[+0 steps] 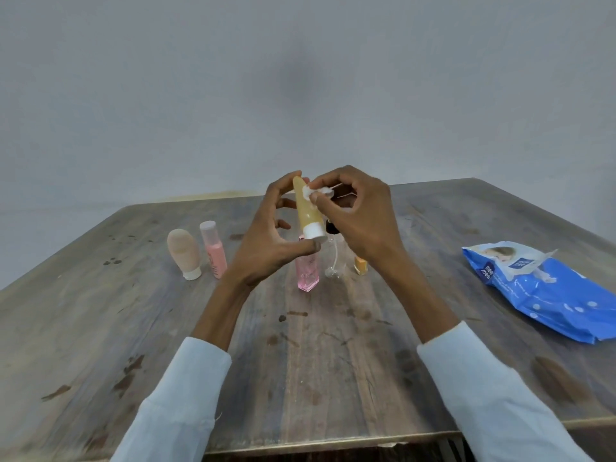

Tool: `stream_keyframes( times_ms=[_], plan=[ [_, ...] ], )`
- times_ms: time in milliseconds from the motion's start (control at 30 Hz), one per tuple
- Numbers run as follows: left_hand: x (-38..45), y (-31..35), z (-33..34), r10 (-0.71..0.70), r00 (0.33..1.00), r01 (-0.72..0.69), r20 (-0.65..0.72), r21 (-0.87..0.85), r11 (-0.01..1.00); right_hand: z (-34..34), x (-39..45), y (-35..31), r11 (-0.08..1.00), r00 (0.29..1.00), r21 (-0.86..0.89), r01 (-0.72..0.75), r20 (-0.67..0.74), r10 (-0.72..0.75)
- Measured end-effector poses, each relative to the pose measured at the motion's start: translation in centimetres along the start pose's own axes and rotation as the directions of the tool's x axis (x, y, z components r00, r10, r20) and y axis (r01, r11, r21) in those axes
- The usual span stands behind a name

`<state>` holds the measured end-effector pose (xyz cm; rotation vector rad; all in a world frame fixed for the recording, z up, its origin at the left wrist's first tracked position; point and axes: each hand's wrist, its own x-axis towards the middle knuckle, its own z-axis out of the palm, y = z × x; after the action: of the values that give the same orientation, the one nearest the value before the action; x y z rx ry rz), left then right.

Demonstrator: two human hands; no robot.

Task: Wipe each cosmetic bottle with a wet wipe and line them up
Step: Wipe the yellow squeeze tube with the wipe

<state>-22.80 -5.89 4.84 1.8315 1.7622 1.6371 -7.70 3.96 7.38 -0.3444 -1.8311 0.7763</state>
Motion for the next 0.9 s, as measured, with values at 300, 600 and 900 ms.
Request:
stream_keyframes(
  times_ms=[300, 600, 900],
  plan=[
    [-0.3, -1.3, -0.7, 0.012, 0.979, 0.008, -0.204, 0.097, 0.995, 0.3, 0.3, 0.6, 0.986, 0.969, 0.048, 0.158, 0.183, -0.164],
    [-1.4, -1.1, -0.1, 0.189, 0.979, -0.150, -0.071, 0.371, 0.916, 0.2, 0.4, 1.1, 0.993, 0.992, 0.036, 0.111, 0.060, -0.113],
    [-1.5, -0.5, 0.5, 0.201, 0.979, -0.178, -0.038, 0.330, 0.927, -0.5, 0.6, 1.0, 0.977, 0.992, 0.178, -0.117, 0.057, 0.109]
  ],
)
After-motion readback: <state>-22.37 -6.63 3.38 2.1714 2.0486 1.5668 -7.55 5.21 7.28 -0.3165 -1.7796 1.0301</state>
